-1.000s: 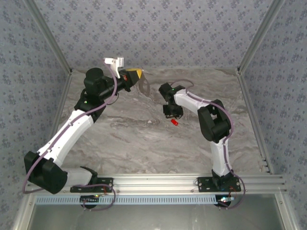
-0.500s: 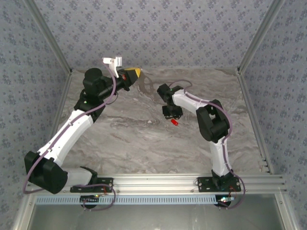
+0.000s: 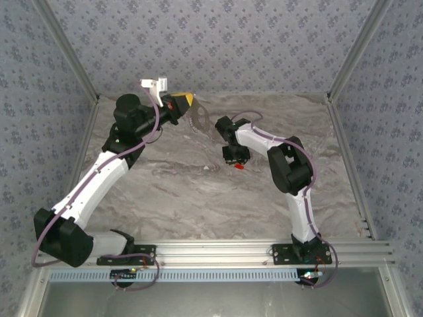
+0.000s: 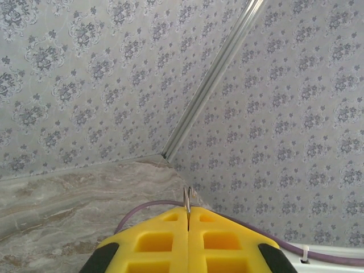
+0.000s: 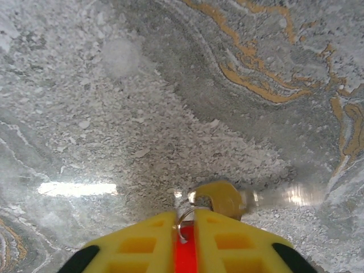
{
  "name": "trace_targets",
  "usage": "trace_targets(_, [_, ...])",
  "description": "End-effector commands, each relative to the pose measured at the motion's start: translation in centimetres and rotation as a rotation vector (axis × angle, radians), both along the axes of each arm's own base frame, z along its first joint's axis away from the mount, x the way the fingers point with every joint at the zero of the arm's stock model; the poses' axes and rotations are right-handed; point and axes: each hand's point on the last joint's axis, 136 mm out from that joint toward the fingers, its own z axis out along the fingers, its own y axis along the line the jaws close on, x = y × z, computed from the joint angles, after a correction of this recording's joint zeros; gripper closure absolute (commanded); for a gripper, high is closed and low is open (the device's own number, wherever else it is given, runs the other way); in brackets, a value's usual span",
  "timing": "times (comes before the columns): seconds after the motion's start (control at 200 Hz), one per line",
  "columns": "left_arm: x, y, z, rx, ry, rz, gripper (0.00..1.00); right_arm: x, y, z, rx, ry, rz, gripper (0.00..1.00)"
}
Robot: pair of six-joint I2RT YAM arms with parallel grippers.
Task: Put the keys on the keyring
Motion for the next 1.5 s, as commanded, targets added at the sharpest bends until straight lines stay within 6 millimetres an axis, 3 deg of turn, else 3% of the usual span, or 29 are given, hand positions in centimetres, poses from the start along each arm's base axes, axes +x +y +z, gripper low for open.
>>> trace_targets(0.0, [-0.3, 0.1, 1.5, -0.032, -0.046, -0.010, 1.00, -0.5, -0.5, -0.5, -0.034, 0.028, -0.014, 0.88])
trace_targets(0.17, [-0.2, 0.1, 1.5, -0.036, -0.044, -0.012, 1.00, -0.4, -0.5, 0.1, -0.031, 0.016, -0.012, 1.00])
trace_targets(0.31, [-0.1, 0.0, 1.4, -0.038, -0.038, -0.014, 1.00, -0.3, -0.5, 1.2, -0.012, -0.006, -0.015, 1.00])
trace_targets(0.515, [-0.1, 0.0, 1.5, -0.041, -0.038, -0.014, 1.00, 0.1, -0.1, 4.6, 0.086, -0.078, -0.050, 1.00])
trace_targets(0.704, [-0.1, 0.0, 1.2, -0.042, -0.028, -0.017, 1.00, -0.3, 0.2, 5.8, 0.201, -0.092, -0.091, 1.00])
trace_targets(0.869, [-0.1, 0.0, 1.0, -0.045, -0.022, -0.019, 1.00, -0.9, -0.1, 5.1, 0.207, -0.073, -0.100, 1.00])
trace_targets(0.989, [-0.1, -0.1, 1.1, -0.049, -0.021, -0.022, 1.00, -1.0, -0.8, 4.0, 0.154, -0.062, -0.100, 0.72])
trace_targets(1.049, [-0.1, -0.1, 1.1, -0.047, -0.021, -0.021, 1.00, -0.9, -1.0, 3.4, 0.121, -0.058, -0.089, 0.65])
trace_targets(1.499, [-0.1, 0.0, 1.5, -0.050, -0.019, -0.019, 1.00, -0.5, -0.6, 1.3, 0.020, -0.028, 0.002, 0.64])
